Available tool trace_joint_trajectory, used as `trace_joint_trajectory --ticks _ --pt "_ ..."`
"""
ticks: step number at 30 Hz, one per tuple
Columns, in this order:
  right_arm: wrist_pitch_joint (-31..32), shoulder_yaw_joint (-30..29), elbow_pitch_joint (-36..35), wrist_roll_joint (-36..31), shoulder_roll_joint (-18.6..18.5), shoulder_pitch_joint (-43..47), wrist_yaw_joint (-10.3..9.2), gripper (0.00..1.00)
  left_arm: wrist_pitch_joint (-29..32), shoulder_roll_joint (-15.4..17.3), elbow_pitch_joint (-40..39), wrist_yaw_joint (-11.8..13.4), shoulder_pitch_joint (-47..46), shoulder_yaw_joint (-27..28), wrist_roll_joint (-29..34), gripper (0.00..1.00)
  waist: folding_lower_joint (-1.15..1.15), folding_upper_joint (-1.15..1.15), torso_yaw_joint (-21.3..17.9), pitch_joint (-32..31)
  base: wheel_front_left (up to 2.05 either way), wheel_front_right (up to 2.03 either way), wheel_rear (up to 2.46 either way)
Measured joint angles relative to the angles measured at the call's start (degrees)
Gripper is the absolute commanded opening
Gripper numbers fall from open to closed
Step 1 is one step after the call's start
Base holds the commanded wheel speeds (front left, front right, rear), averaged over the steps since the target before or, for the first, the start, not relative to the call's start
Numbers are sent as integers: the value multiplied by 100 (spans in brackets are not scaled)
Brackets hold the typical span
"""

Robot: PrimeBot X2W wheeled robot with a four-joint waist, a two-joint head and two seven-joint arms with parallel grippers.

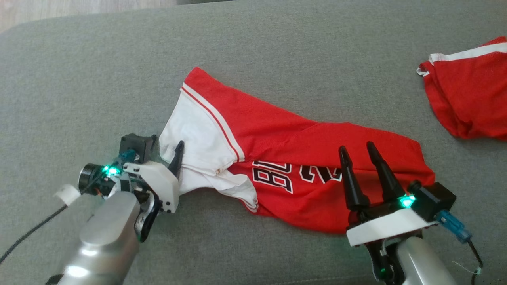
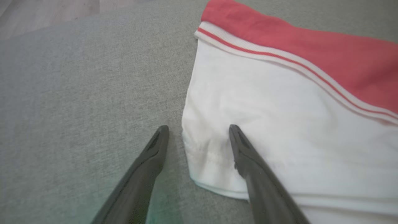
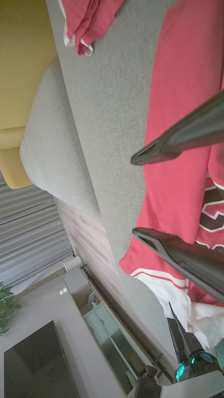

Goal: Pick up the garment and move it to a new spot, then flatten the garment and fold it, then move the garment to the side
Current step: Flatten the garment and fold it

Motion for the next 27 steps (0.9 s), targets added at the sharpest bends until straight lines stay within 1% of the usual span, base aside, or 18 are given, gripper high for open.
trace_joint_trajectory --ticks 2,3,4,5,11,15,22,27 --pt "0 0 0 0 0 0 0 100 3 -5 129 -25 -79 -5 -1 100 0 0 -23 5 0 0 0" --pt "0 0 0 1 0 0 0 100 -2 -12 171 -25 -113 -5 -1 71 0 0 -31 3 0 0 0" --pt "0 0 0 1 0 0 0 100 -5 -25 223 -25 -135 -5 -1 27 0 0 -36 1 0 0 0" --pt "0 -2 0 2 0 0 0 100 -38 -42 272 -25 -147 -5 -1 0 -1 0 -37 -5 0 0 0" --pt "0 -9 18 7 0 -1 0 100 -452 -69 427 -22 -157 -5 0 0 -1 0 -30 -90 0 0 0" --pt "0 -2 103 10 0 2 0 100 -691 -65 318 -25 -190 -3 0 0 -1 0 -30 -215 0 0 0" --pt "0 49 160 171 0 13 0 100 -794 -10 -527 -255 -219 32 -196 0 -2 0 -63 -489 0 0 0" --pt "0 121 169 313 0 15 0 100 -394 82 -1336 -328 -336 99 -427 0 -2 0 -201 -587 0 0 0"
